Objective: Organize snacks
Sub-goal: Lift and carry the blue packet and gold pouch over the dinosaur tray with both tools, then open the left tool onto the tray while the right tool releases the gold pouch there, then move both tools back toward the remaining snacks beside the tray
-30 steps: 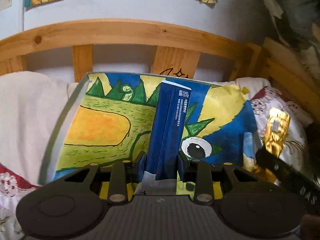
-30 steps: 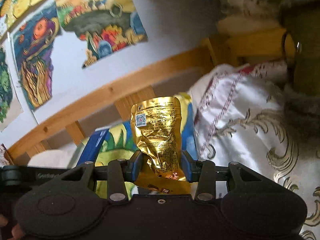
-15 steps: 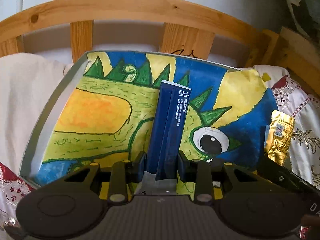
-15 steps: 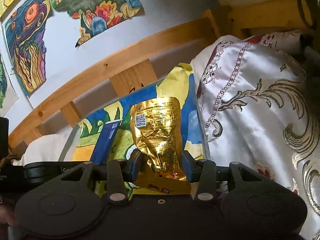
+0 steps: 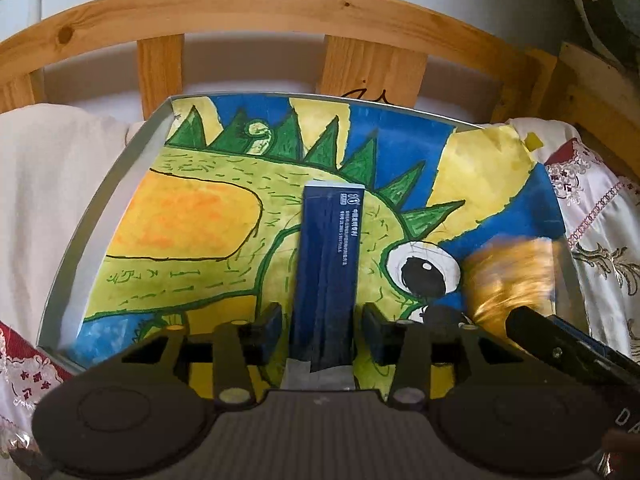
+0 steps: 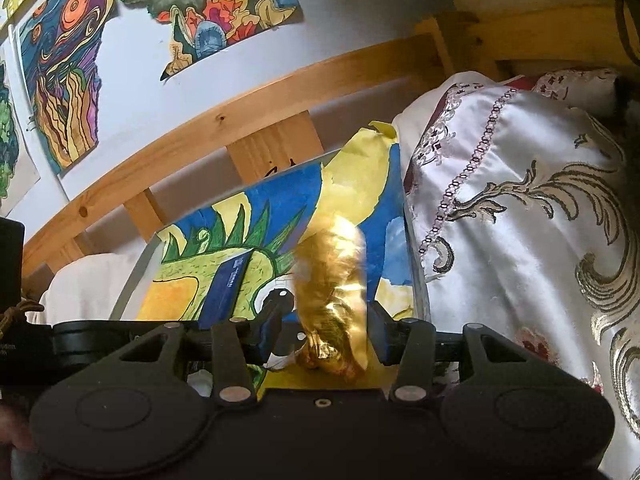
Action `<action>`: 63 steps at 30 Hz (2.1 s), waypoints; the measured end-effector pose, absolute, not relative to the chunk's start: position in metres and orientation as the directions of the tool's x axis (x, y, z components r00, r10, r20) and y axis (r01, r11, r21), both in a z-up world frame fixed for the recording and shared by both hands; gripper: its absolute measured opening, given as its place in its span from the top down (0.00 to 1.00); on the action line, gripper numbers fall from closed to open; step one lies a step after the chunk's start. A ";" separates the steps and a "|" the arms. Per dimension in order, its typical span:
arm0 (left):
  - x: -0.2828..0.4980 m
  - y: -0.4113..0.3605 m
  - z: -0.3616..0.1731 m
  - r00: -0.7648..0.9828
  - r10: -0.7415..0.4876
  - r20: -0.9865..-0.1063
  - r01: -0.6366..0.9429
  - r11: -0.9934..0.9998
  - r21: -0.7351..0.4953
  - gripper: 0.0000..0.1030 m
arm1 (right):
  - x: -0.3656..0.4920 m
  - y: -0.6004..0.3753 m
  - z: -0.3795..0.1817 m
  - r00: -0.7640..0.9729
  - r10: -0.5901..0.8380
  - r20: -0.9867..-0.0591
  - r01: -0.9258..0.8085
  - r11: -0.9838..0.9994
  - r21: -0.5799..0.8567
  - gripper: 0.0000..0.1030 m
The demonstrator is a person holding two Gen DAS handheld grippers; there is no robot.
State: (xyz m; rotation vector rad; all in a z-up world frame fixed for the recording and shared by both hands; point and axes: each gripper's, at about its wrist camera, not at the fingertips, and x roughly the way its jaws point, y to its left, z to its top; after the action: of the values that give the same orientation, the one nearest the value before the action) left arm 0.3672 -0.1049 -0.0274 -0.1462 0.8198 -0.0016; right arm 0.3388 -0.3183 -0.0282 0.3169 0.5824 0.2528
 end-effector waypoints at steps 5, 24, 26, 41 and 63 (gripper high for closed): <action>0.360 -0.098 -0.021 0.711 -0.037 -0.702 -0.088 0.986 -0.141 0.30 | 0.337 -0.319 -0.027 0.808 0.329 -0.489 -0.153 0.918 0.365 0.43; 0.231 -0.044 0.033 0.847 0.229 -0.480 -0.314 0.944 -0.103 0.01 | 0.266 -0.309 0.012 0.883 0.340 -0.323 -0.254 0.926 0.280 0.03; 0.214 -0.043 0.036 0.854 0.249 -0.457 -0.325 0.941 -0.095 0.01 | 0.253 -0.308 0.017 0.894 0.337 -0.297 -0.264 0.929 0.259 0.02; 0.119 -0.048 0.042 0.895 0.201 -0.398 -0.229 0.973 -0.024 0.01 | 0.166 -0.290 0.032 0.901 0.332 -0.280 -0.303 0.942 0.143 0.01; 0.036 -0.018 0.026 0.860 0.107 -0.499 -0.130 0.991 -0.011 0.01 | 0.037 -0.297 0.033 0.885 0.262 -0.385 -0.202 0.961 0.191 0.01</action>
State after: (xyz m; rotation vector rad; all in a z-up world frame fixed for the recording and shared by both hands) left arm 0.0357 -0.0182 0.0256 -0.0445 0.5211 0.1244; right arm 0.0371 -0.2971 0.0334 0.1477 0.4208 0.2423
